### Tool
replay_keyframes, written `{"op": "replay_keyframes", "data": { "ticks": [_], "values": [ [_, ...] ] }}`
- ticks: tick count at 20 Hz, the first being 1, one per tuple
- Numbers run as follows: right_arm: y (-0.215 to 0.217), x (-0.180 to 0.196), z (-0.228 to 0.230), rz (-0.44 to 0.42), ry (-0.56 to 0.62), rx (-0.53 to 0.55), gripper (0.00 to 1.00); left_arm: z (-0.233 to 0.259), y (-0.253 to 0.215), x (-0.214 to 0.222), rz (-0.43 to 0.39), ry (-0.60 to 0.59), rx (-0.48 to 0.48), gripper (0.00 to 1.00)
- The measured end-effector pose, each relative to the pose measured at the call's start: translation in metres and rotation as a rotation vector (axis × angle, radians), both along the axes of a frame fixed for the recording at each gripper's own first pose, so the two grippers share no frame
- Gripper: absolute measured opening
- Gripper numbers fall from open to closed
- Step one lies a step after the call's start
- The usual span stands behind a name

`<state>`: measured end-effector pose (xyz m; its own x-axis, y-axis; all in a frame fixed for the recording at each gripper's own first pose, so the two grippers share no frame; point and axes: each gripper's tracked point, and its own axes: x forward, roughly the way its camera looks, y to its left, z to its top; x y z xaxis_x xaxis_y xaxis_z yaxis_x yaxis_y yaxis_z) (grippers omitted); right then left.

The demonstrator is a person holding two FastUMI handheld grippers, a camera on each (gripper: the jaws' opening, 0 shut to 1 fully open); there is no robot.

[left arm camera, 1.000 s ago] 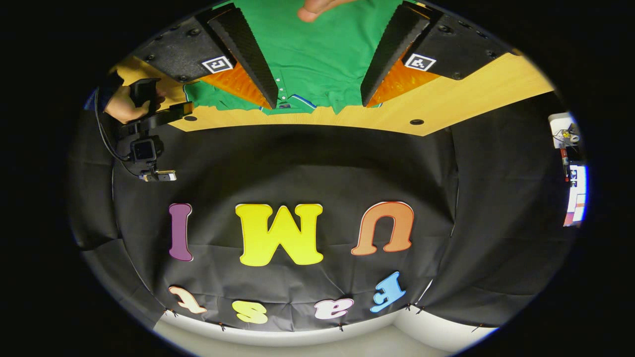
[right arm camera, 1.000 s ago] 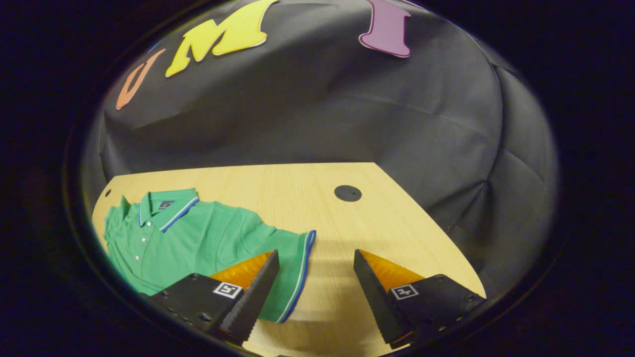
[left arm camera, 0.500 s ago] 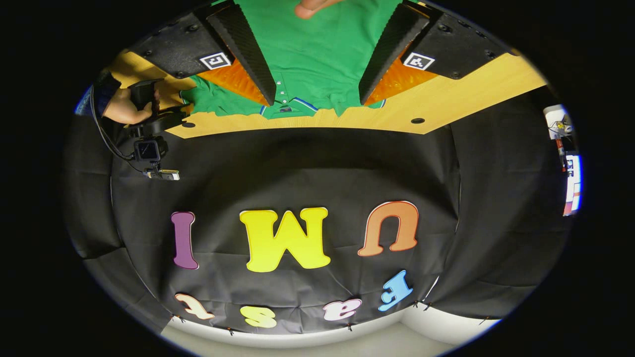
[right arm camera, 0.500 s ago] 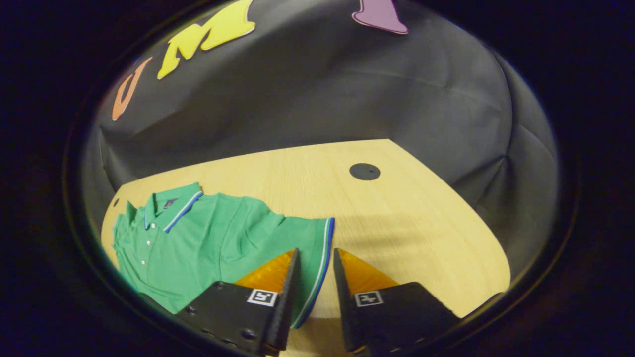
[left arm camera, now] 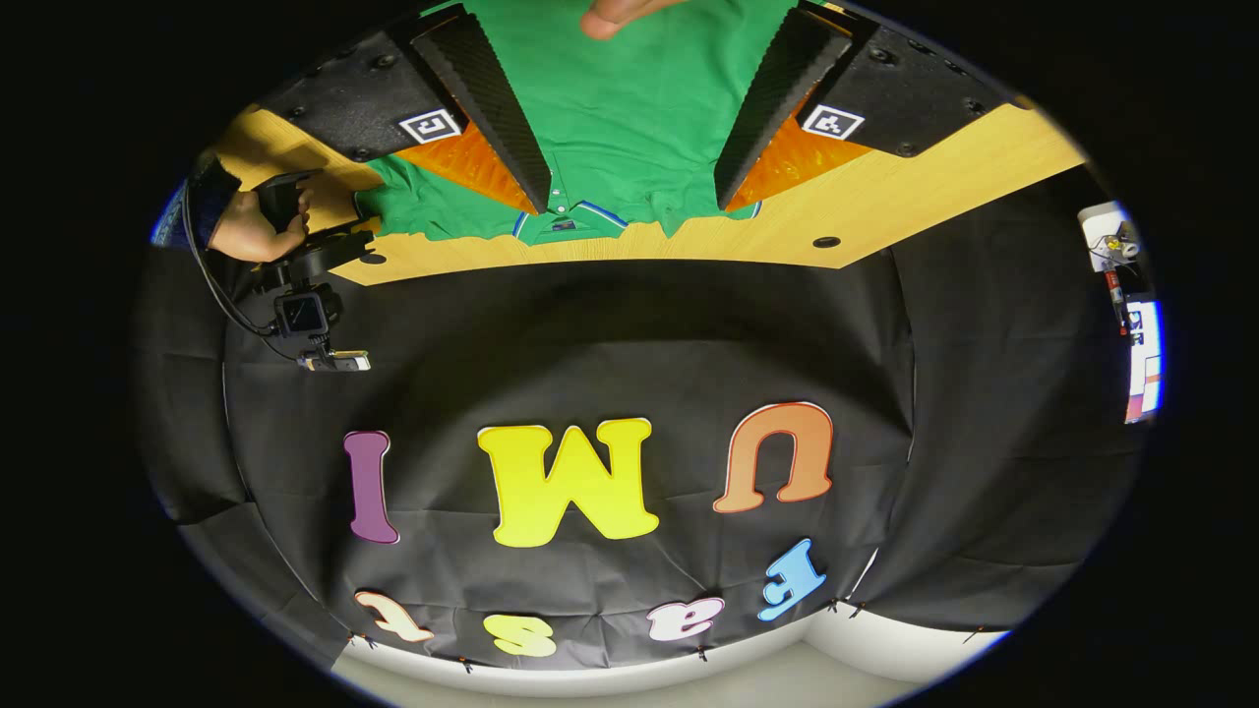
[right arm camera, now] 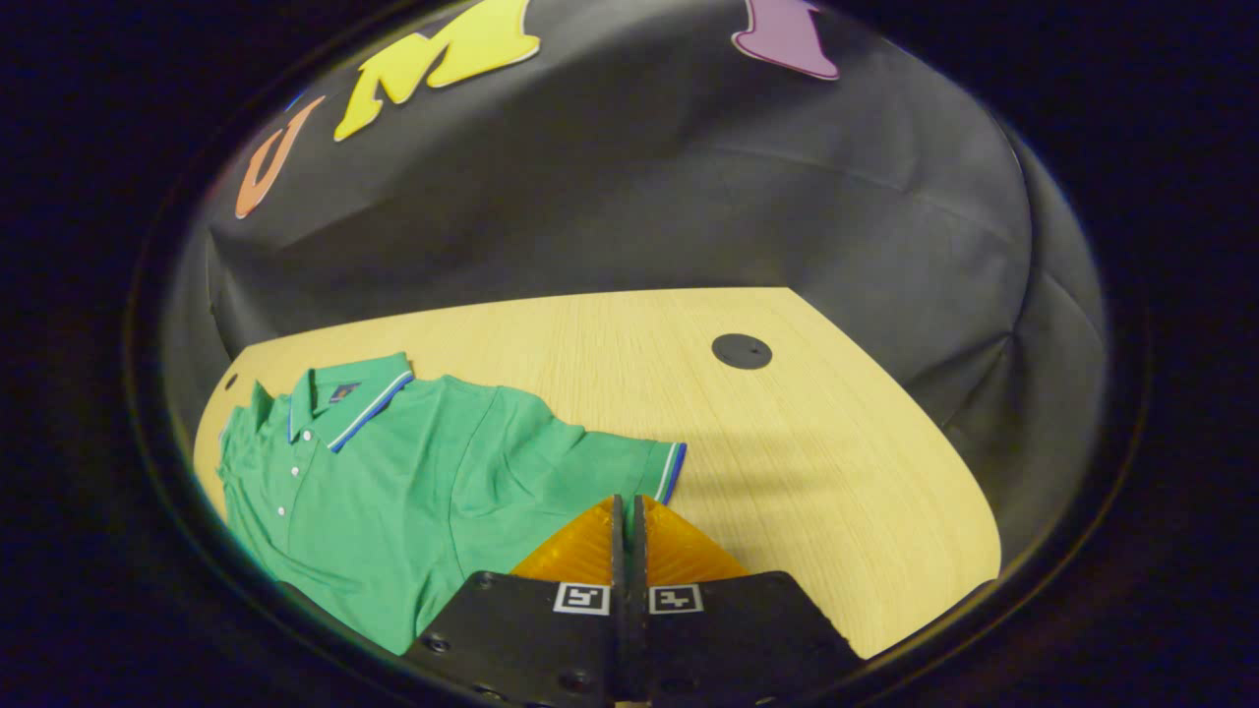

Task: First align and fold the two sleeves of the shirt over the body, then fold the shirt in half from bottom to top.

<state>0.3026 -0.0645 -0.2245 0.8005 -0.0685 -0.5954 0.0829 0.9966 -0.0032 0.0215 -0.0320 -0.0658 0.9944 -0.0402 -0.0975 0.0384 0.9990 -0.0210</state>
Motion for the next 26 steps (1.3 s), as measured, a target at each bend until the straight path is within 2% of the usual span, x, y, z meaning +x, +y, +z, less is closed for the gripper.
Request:
{"op": "replay_keyframes", "data": {
  "ticks": [12, 17, 26],
  "values": [
    [0.045, -0.006, 0.049, 0.076, -0.083, -0.017, 0.00, -0.006, 0.017, -0.002, 0.021, 0.008, -0.001, 1.00],
    [0.088, -0.007, 0.071, 0.129, -0.120, -0.020, 0.00, -0.008, 0.031, -0.005, 0.034, 0.001, 0.007, 1.00],
    [0.176, -0.008, 0.076, 0.223, -0.130, -0.014, 0.00, -0.016, 0.065, -0.010, 0.076, 0.013, 0.006, 1.00]
  ]
}}
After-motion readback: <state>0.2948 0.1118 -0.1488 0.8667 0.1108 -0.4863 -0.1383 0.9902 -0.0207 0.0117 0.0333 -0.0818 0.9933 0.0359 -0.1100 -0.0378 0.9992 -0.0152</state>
